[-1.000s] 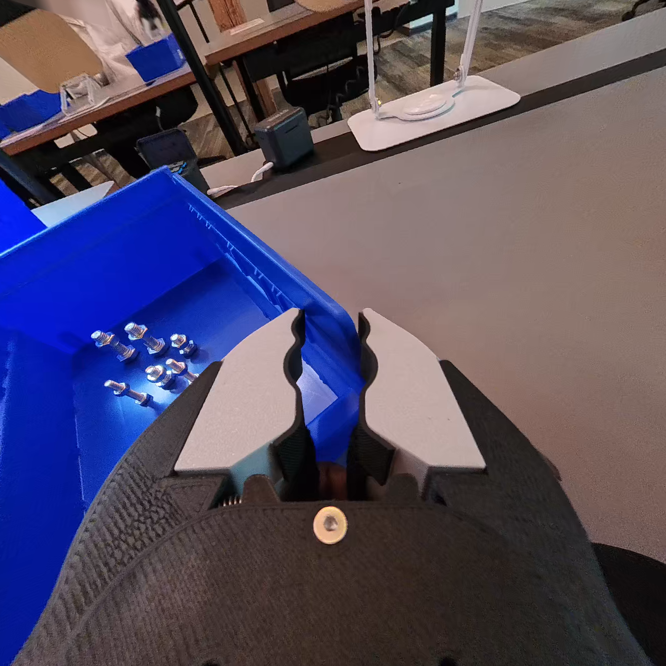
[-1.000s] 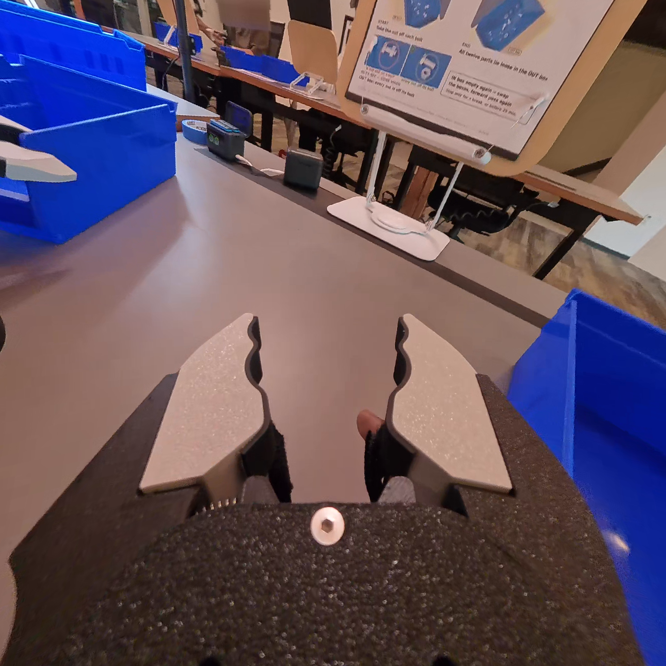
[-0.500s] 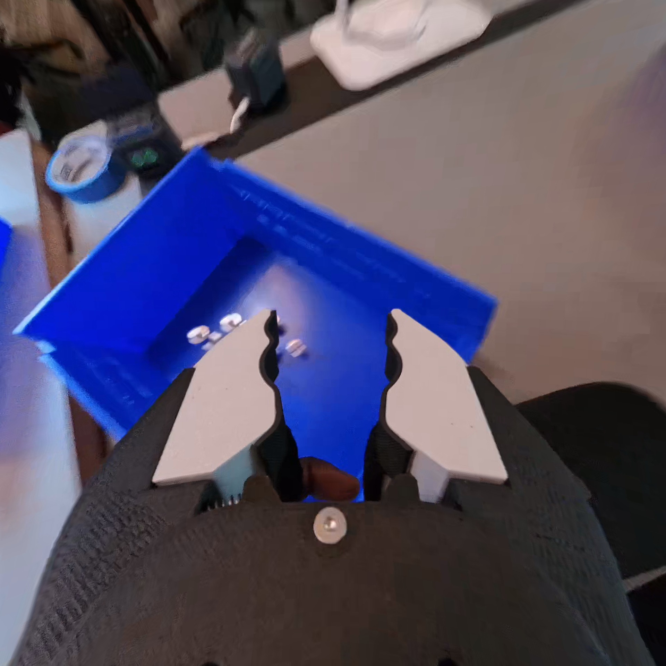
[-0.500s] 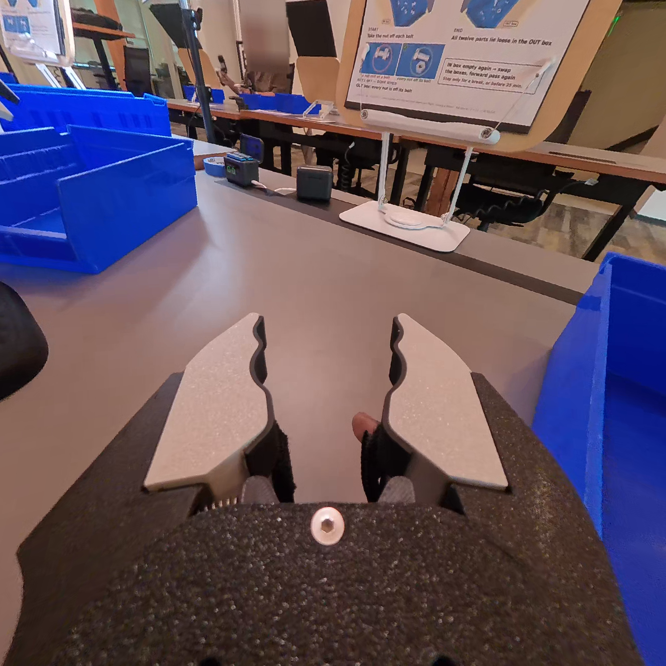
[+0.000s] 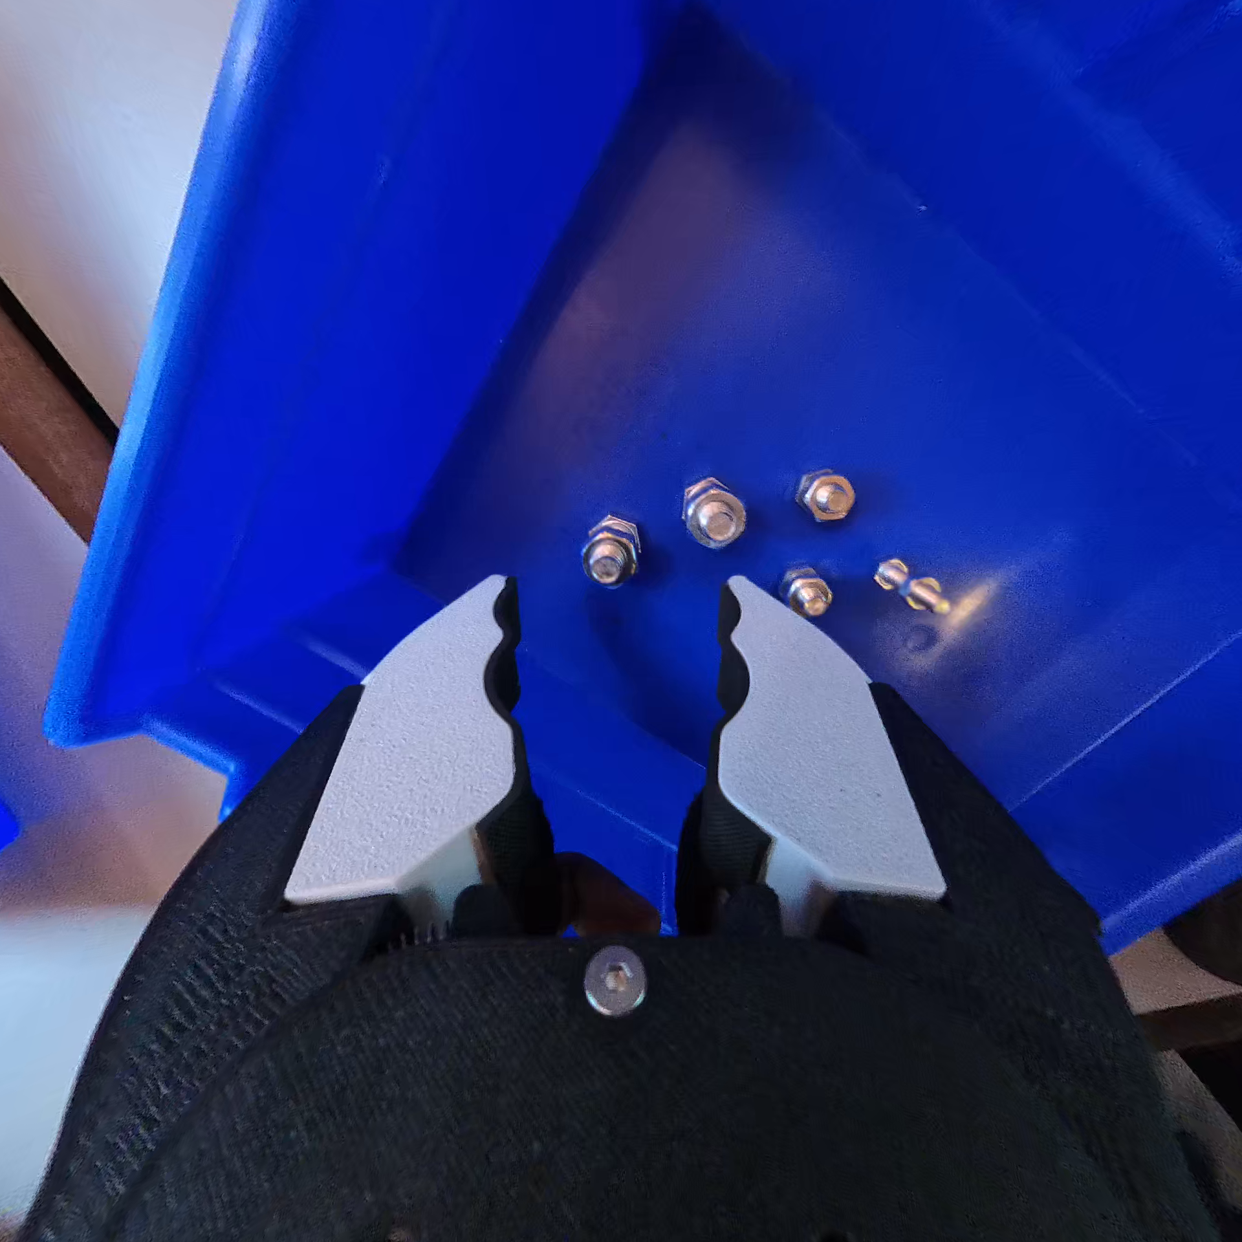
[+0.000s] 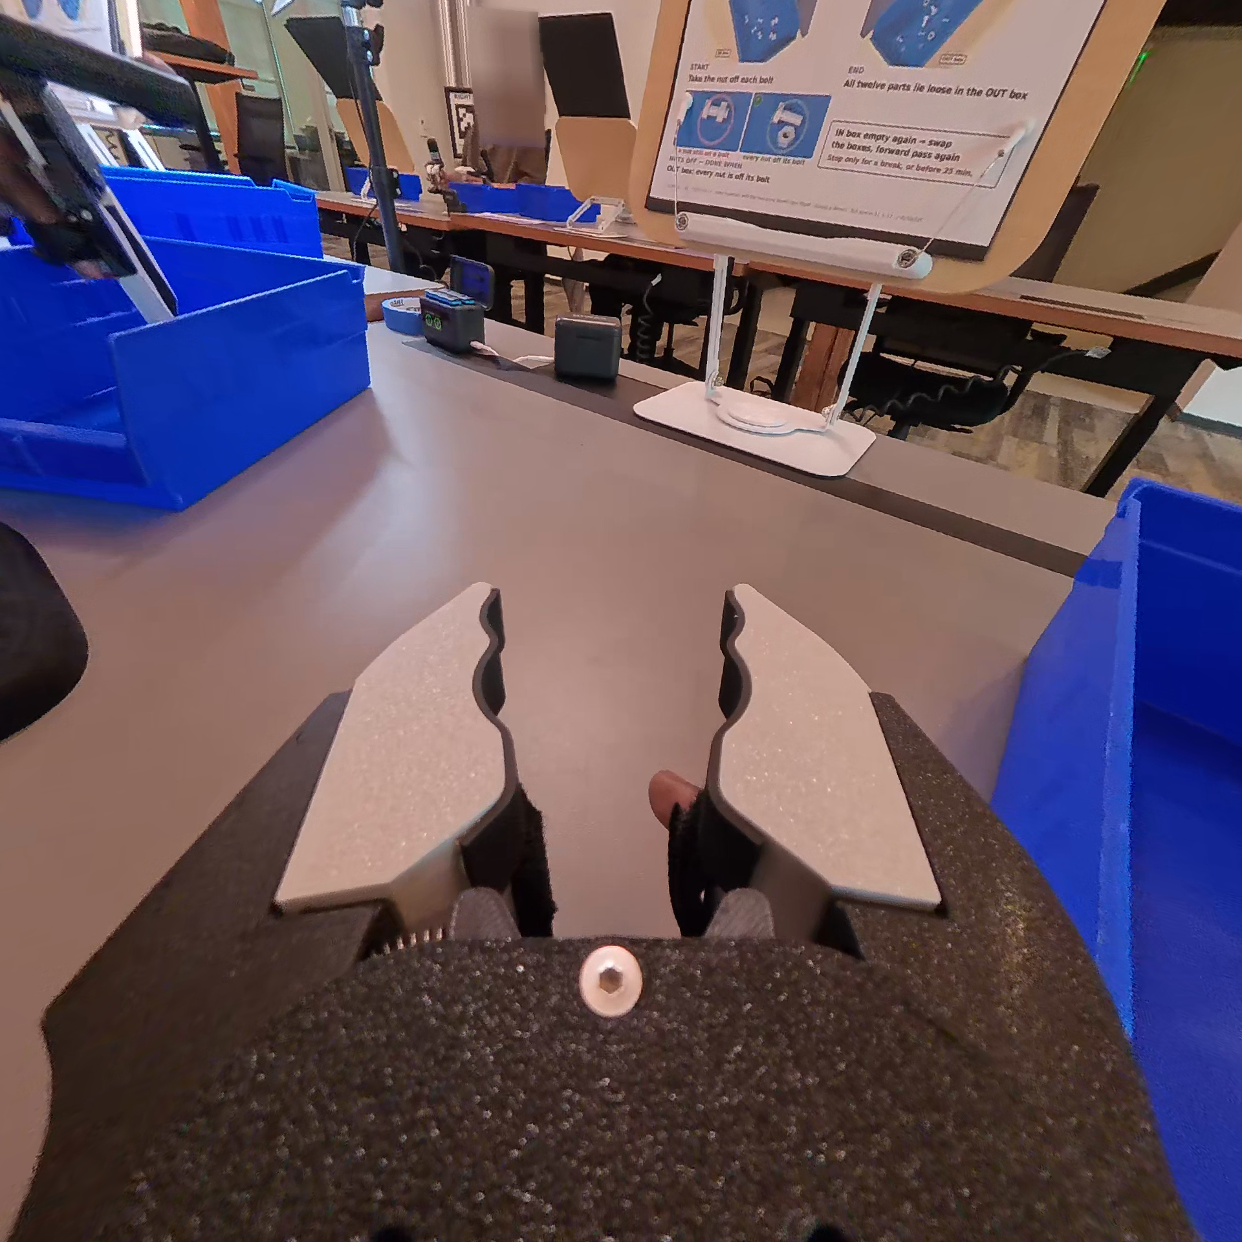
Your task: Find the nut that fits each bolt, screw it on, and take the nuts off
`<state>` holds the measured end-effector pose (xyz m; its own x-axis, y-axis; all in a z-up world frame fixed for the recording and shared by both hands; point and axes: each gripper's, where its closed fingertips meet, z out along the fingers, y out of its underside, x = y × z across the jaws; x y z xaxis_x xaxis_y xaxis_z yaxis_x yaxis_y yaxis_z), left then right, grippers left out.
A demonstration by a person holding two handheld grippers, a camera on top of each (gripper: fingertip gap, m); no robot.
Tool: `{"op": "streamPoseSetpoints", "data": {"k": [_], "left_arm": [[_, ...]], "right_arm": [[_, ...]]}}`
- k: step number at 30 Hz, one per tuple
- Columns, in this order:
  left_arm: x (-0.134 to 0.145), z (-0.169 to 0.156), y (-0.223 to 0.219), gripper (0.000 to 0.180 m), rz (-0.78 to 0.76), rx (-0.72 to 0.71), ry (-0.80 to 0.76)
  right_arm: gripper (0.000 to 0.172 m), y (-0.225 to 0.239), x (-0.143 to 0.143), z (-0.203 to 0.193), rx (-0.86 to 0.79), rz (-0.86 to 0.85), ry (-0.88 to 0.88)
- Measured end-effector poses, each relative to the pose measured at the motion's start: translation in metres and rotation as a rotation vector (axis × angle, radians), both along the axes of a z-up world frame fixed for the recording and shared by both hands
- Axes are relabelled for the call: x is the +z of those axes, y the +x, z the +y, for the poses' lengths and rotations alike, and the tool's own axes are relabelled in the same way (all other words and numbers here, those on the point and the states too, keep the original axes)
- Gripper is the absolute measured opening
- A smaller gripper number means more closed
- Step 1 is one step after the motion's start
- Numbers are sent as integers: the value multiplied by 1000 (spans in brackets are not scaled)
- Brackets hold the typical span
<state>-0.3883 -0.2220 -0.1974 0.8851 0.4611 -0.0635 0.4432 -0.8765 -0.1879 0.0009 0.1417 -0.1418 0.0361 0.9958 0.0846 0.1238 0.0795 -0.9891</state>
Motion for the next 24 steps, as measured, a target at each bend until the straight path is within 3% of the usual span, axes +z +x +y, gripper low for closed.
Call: {"op": "streamPoseSetpoints", "data": {"k": [4,14,24], "left_arm": [[-8,-1,-7,45,-8,-14,-35],[-23,-7,-7,32,-59,-7,-156],[-24,-4,-4,31,-88,15,-141]], "right_arm": [[62,0,0,1,-2,-1,-9],[61,1,0,5,-13,10,-30],[59,1,0,5,-16,12,-31]]}}
